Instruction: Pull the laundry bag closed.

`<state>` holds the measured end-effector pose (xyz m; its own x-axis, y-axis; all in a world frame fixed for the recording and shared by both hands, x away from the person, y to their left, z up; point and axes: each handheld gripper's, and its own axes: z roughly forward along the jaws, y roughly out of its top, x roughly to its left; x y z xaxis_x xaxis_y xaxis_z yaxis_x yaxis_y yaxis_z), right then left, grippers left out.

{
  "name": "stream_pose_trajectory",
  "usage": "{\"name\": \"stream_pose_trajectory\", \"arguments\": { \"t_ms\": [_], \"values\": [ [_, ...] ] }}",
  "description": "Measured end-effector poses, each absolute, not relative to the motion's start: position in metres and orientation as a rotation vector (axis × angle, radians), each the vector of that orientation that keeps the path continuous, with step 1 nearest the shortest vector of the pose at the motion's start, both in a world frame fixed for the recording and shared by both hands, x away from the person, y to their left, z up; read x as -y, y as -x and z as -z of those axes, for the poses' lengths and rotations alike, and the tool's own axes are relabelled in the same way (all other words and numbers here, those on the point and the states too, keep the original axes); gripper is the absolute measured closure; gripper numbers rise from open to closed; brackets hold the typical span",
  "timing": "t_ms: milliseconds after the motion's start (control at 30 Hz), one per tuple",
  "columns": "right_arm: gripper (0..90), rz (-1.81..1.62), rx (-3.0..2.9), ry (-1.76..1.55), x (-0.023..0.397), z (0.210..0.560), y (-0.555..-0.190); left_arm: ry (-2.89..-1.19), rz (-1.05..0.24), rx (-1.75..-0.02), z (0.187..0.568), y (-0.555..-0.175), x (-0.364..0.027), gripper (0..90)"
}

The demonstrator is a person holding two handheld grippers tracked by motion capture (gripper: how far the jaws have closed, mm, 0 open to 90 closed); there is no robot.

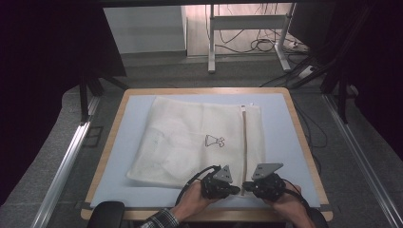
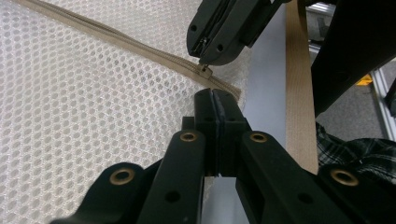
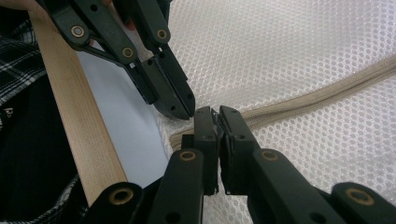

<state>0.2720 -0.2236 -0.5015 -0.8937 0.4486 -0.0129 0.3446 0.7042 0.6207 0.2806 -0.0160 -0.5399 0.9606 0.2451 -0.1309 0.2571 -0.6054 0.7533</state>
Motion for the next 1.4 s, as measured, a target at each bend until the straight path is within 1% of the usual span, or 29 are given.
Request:
{"name": "stream_pose_trajectory", "arguments": {
  "t_ms": [267, 1400],
  "values": [
    [86.2, -0.904, -2.714, -0.637, 0.22, 0.504, -0.273, -2.253, -0.038, -0.323, 0.54, -0.276, 0.017, 89.7],
    [86.4, -0.848, -2.631, -0.603, 0.22, 0.502, -0.294, -2.258, -0.038, -0.322, 0.54, -0.276, 0.016, 89.7]
  ]
}}
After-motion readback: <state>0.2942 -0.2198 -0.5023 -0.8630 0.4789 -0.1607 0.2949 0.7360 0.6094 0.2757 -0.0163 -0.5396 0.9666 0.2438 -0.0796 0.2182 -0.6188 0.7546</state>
